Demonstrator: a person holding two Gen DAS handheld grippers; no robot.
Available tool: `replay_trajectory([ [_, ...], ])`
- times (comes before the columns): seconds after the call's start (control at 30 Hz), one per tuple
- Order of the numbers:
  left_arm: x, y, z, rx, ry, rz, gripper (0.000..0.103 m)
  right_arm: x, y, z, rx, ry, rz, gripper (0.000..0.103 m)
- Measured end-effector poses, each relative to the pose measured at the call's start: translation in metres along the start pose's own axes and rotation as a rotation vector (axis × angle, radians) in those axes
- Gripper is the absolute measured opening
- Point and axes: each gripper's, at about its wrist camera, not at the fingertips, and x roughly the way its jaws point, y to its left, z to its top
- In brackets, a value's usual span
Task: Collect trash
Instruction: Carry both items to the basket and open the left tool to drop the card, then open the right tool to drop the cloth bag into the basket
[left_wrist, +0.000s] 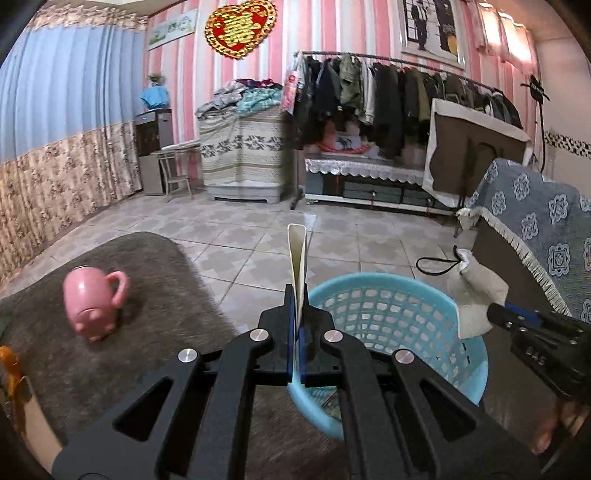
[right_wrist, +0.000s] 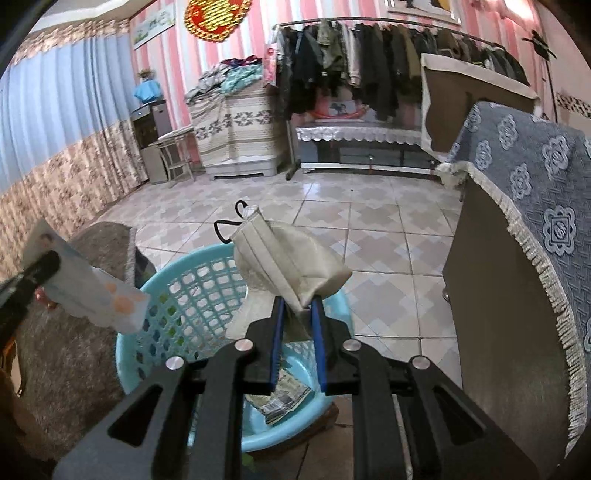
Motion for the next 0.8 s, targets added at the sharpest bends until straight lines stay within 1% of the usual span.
replay_trajectory([
  [0.1,0.016,-0.013,0.004,0.013,0.024,-0.023,0.000,0.003,-0.001,-0.001,0.014,0.006,0.009,0.016],
  [0.17,0.022,-0.018,0.004,0.026,0.026,-0.014,0.002,0.006,0.000,-0.002,0.013,0.012,0.014,0.016],
  [0.2,0.024,-0.020,0.002,0.035,0.030,-0.012,0.012,0.007,0.000,-0.002,0.013,0.015,0.017,0.016],
  [0.23,0.025,-0.022,0.001,0.036,0.029,-0.008,0.031,0.008,0.001,-0.002,0.010,0.019,0.021,0.016],
  [0.27,0.025,-0.023,-0.001,0.036,0.026,-0.001,0.044,0.009,0.001,-0.002,0.007,0.020,0.020,0.016],
  [0.3,0.024,-0.023,-0.002,0.035,0.019,0.007,0.060,0.010,0.001,-0.002,0.004,0.021,0.020,0.016],
  [0.33,0.022,-0.023,-0.003,0.038,0.008,0.021,0.066,0.010,0.002,-0.002,0.001,0.020,0.021,0.016],
  [0.4,0.019,-0.023,-0.001,0.047,-0.003,0.041,0.067,0.011,0.003,-0.001,-0.003,0.018,0.023,0.016],
  [0.53,0.009,-0.004,0.005,-0.005,-0.036,0.099,0.086,0.012,0.009,-0.003,-0.016,0.021,0.025,0.016],
  [0.67,0.002,0.026,0.009,-0.061,-0.054,0.167,0.095,0.017,0.021,-0.007,-0.030,0.032,0.038,0.016],
  [0.73,0.000,0.040,0.010,-0.097,-0.054,0.180,0.095,0.022,0.028,-0.008,-0.040,0.042,0.044,0.019],
  [0.8,-0.001,0.049,0.009,-0.114,-0.052,0.193,0.096,0.025,0.036,-0.011,-0.050,0.053,0.053,0.019],
])
